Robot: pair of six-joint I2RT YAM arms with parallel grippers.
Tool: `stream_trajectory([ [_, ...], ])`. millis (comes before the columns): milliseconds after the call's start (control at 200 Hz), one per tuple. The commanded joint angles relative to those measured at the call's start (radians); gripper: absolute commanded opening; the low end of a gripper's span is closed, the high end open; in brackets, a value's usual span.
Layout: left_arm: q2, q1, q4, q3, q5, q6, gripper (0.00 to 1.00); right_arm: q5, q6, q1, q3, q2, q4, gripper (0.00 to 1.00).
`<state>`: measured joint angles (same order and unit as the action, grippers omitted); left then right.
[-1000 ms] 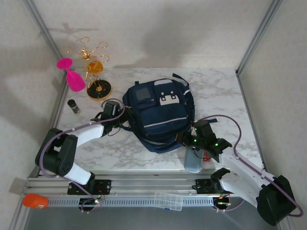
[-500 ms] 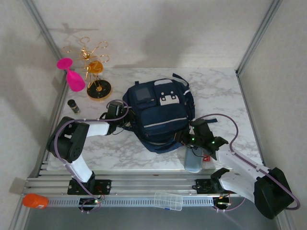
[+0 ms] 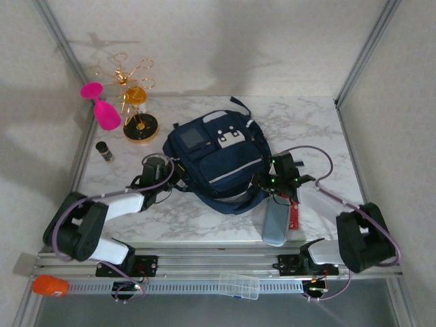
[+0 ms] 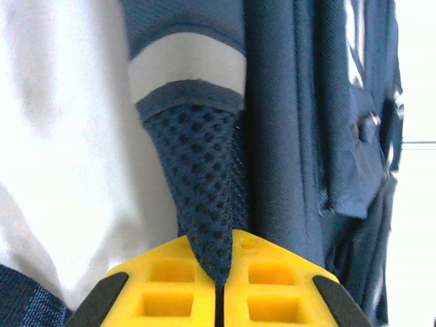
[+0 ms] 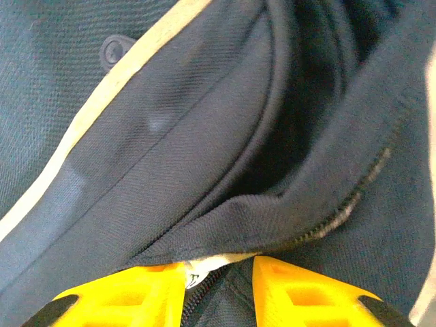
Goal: Pack the student bag
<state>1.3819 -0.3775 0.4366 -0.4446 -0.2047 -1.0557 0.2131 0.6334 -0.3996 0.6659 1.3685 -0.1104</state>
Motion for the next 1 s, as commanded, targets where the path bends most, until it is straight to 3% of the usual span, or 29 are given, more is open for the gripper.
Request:
stream_trajectory([
  [0,-0.106,-0.044,0.015,0.069,0.053,-0.092,0.00,-0.014,-0.095,0.022,0.104,0.092,0.119,0.32],
  [175,-0.266,-0.103,-0.015,0.169,0.180,-0.206,0.00,0.035,-0.138,0.026,0.265,0.266,0.126,0.33],
  [280,-0.332,-0.149,-0.023,0.195,0.240,-0.278,0.00,-0.002,-0.162,0.027,0.355,0.323,0.053,0.36],
  [476,-0.350,-0.167,-0.067,0.161,0.268,-0.279,0.00,-0.140,-0.201,0.028,0.361,0.224,-0.084,0.51],
  [626,-0.305,-0.177,0.009,0.170,0.239,-0.328,0.00,-0.238,-0.177,0.015,0.314,0.104,-0.202,0.57],
  [786,-0.245,-0.216,0.064,0.142,0.203,-0.359,0.00,-0.379,-0.157,-0.110,0.289,-0.008,-0.338,0.62],
  [991,-0.173,-0.277,0.106,0.102,0.211,-0.397,0.00,-0.395,-0.058,-0.357,0.243,-0.093,-0.370,0.60],
])
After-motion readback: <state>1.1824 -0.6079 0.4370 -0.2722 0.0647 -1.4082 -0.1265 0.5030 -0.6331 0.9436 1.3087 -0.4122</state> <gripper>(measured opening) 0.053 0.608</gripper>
